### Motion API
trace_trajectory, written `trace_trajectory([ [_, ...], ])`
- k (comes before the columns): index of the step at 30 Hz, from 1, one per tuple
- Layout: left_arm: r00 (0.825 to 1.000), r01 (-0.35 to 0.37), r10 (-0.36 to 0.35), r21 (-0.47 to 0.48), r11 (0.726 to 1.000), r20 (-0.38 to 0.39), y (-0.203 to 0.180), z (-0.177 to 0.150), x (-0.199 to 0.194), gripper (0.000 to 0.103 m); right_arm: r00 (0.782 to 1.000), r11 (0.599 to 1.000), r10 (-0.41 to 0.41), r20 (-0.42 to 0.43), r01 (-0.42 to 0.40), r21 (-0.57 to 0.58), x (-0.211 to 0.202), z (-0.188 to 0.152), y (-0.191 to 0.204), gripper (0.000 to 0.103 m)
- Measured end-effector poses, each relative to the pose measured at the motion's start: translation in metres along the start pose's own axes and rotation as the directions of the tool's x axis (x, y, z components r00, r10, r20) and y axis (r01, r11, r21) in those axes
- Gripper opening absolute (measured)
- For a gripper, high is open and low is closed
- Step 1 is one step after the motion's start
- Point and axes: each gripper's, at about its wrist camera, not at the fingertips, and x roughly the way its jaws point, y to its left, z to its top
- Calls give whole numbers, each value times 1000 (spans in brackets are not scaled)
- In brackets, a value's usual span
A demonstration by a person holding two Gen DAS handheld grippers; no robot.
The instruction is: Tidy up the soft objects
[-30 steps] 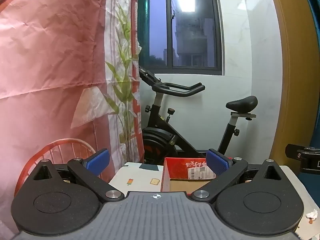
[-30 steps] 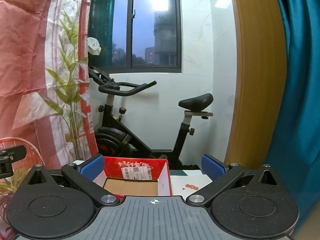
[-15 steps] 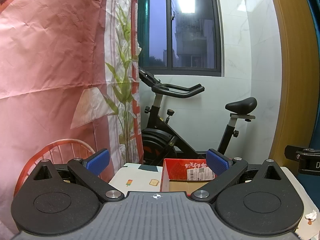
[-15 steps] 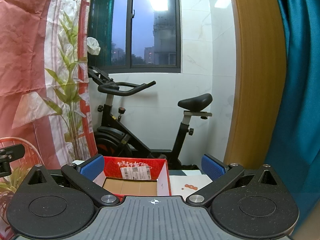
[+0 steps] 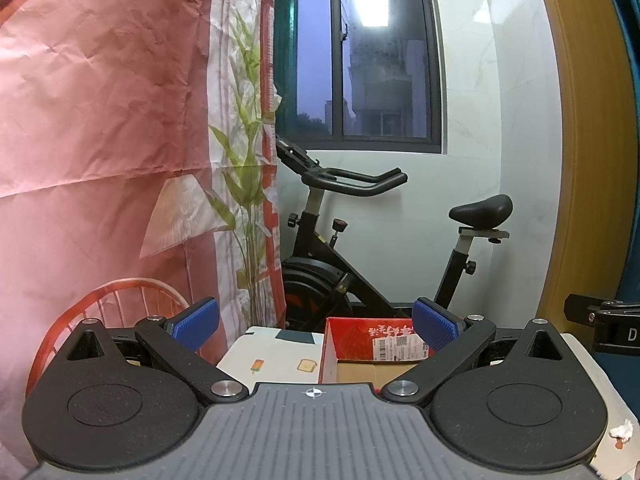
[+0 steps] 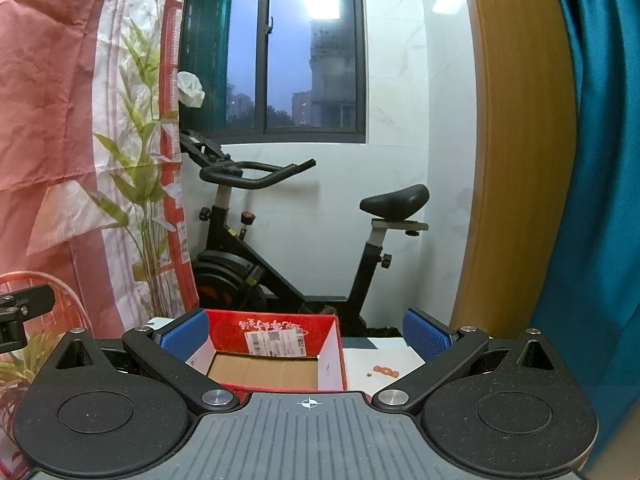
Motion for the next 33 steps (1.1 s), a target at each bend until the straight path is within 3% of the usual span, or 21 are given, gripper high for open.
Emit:
trace_trajectory([
  [21, 1000, 6, -6, 4, 1000, 19, 0, -3, -1, 103, 1000, 1000, 8, 5, -8, 9, 0, -1, 0, 103],
  [27, 996, -44, 40, 40, 998, 85, -4, -6, 4, 103, 994, 994, 97, 60, -99, 48, -1, 3, -11, 103],
  [29, 996, -62, 59, 48, 997, 71, -3, -8, 13, 103, 994, 996, 77, 74, -80, 39, 8, 2, -12, 103],
  [33, 998, -59, 59, 23, 998, 21, 2, -13, 29, 103, 998, 997, 60, 18, -61, 53, 32, -7, -17, 103],
])
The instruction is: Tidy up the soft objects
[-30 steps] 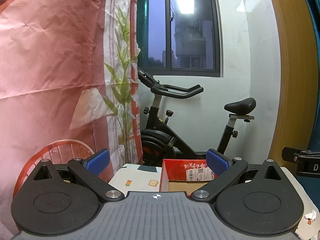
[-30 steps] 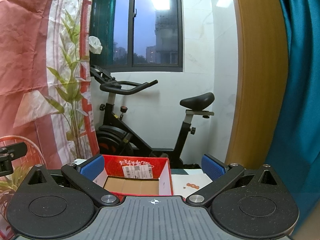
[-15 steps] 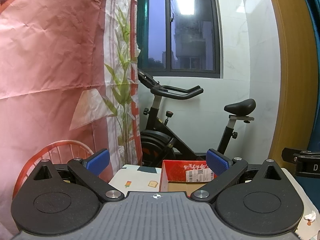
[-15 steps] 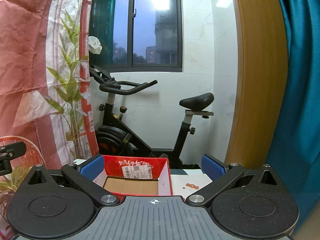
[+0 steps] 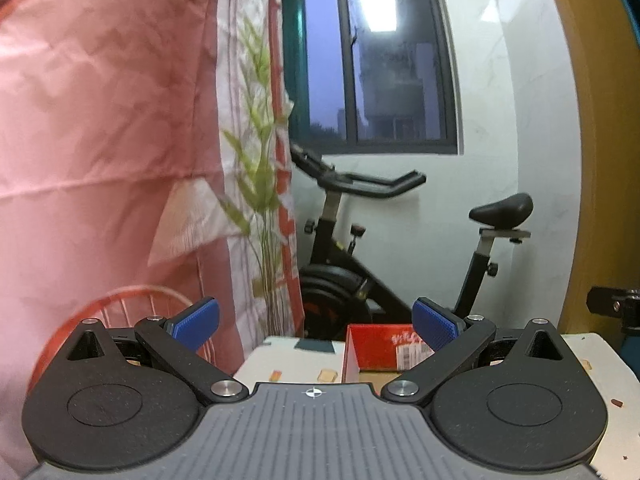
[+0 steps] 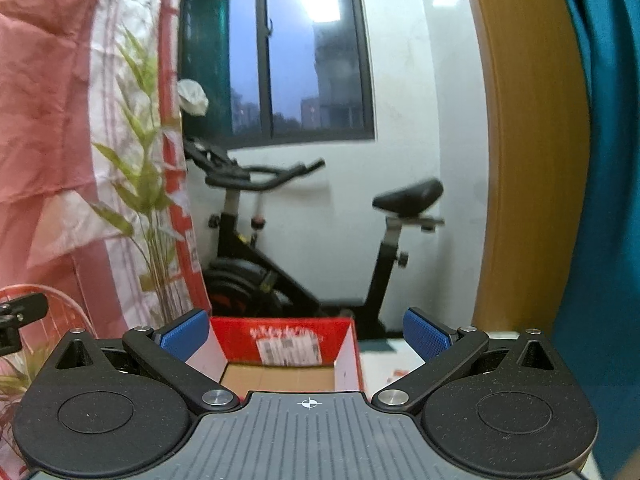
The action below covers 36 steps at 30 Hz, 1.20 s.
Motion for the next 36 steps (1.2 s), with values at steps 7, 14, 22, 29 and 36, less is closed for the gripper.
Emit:
trace_trajectory([
  [7, 999, 7, -8, -12, 1000, -53, 6, -14, 22, 103, 997, 999, -41, -73, 41, 3, 28, -23, -3, 103],
  [14, 993, 28, -40, -102, 994, -110, 22, -47, 53, 103, 996, 999, -35, -88, 34, -10, 51, -47, -5, 103],
  [22, 964, 42, -55, -56, 998, -260, 18, -96, 98, 97, 980, 999, 31, -197, -35, -16, 104, -95, 6, 103],
  [29, 901, 107, -140, -103, 989, -410, 23, -136, 141, 70, 966, 989, 39, -255, -73, -126, 143, -139, 32, 96],
  [36, 836, 123, -270, -317, 940, -477, 52, -159, 176, 56, 916, 961, 172, -364, -237, -142, 171, -160, 50, 74],
])
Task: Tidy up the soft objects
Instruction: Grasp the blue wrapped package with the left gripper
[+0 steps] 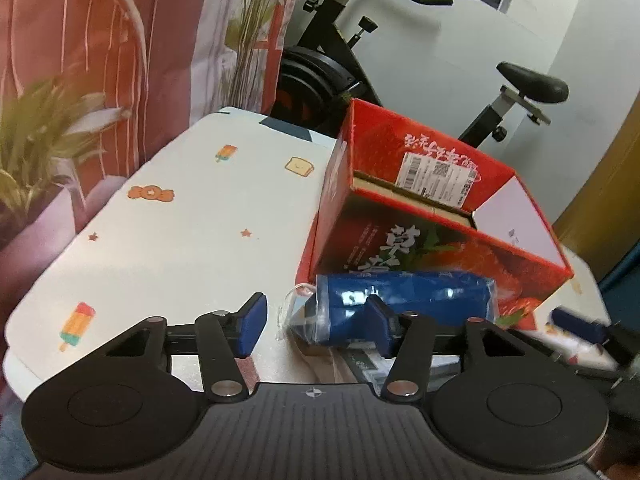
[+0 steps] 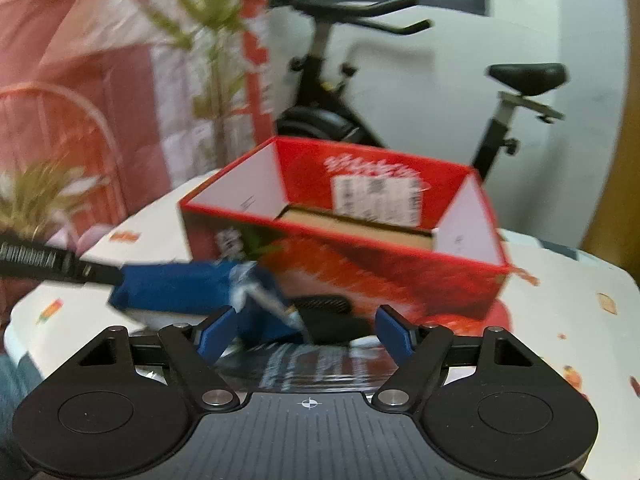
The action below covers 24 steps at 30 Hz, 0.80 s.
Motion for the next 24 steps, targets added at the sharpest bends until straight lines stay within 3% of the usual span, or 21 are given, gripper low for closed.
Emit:
trace_trajectory([
  [2, 1000, 8, -8, 11, 1000, 15, 2, 2, 0, 56, 999, 999, 31, -14, -31, -43, 6, -3, 8, 74],
  [6, 1000, 20, -20, 23, 1000, -6, -2, 4, 11, 56, 997, 993, 61, -39, -65, -95, 19, -7, 22, 63],
  [12, 991, 130, -131, -31, 991, -39, 1, 2, 25, 53, 994, 988, 94, -60, -100, -117, 31, -5, 32, 63],
  [24, 976, 201, -205, -58, 978, -77, -3, -5, 51, 53, 987, 968, 126, -102, -145, -205, 58, 3, 48, 58],
])
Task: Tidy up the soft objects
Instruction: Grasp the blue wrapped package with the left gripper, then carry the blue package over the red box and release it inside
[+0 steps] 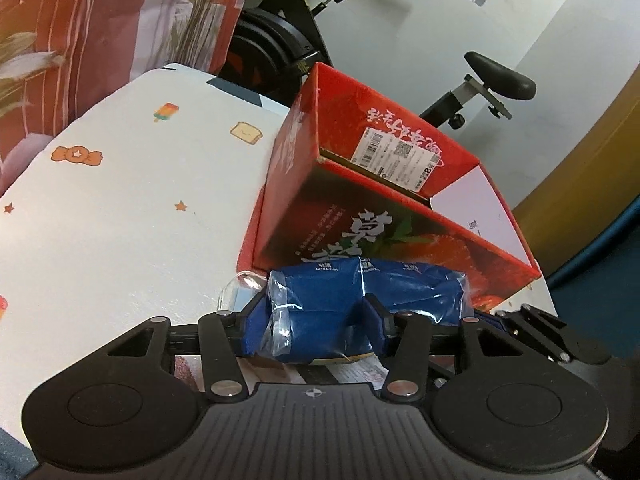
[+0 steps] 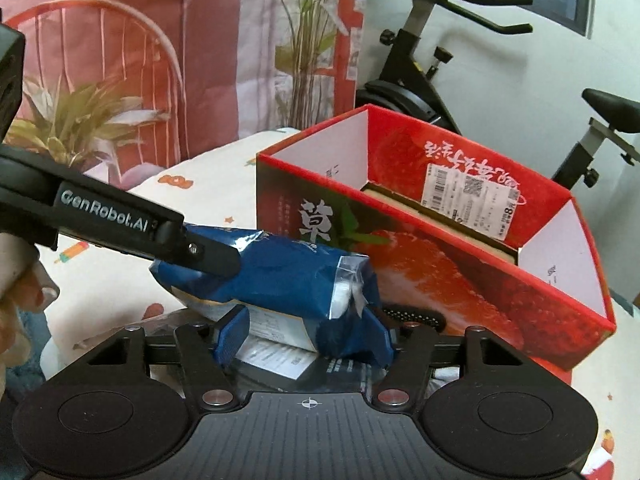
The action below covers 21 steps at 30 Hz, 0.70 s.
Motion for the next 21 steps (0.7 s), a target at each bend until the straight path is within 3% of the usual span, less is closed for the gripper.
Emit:
trace_trajectory([
  [6, 1000, 6, -6, 1, 1000, 13, -1, 1, -4, 52, 1000, 1000, 8, 7, -8, -7, 1, 0, 3, 47],
  [12, 995, 6, -10, 45, 999, 98, -15, 10, -32, 52, 996, 1000, 15, 85, -16, 8, -23, 10, -3, 45],
  [21, 966, -21, -34, 212, 977, 256, -66, 31, -76, 52, 971, 1000, 7, 240, -10, 9, -72, 33, -16, 45],
])
